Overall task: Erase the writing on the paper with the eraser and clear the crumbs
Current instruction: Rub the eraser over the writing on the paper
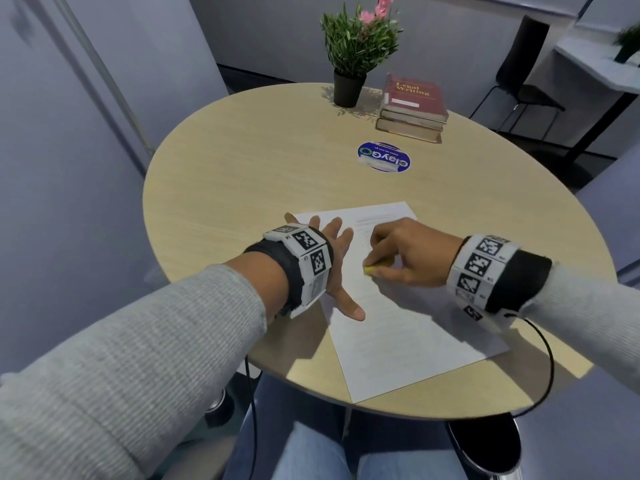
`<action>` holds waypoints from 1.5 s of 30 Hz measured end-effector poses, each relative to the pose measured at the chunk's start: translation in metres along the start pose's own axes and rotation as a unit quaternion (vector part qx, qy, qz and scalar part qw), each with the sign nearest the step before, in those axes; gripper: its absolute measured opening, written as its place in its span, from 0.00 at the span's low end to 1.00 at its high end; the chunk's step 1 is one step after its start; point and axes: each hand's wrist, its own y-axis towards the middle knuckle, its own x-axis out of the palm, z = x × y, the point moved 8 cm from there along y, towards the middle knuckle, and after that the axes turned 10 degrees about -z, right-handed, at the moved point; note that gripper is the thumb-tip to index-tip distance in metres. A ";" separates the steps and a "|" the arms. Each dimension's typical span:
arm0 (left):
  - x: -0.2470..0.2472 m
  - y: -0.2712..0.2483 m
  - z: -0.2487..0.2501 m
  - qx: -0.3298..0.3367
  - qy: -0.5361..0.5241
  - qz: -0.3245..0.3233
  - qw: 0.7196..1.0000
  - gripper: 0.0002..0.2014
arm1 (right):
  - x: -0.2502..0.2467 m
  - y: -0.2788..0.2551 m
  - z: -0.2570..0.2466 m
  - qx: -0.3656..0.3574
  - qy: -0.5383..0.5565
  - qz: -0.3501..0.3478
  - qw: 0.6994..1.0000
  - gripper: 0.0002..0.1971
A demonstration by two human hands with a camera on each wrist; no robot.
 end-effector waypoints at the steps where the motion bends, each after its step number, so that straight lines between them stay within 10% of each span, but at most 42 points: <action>1: 0.000 0.000 0.000 -0.001 0.000 0.001 1.000 0.73 | 0.008 -0.002 -0.011 -0.028 0.001 -0.015 0.999 0.09; 45: -0.002 0.001 0.001 -0.014 0.012 0.003 1.000 0.74 | 0.021 -0.026 -0.012 -0.017 0.048 -0.034 0.998 0.11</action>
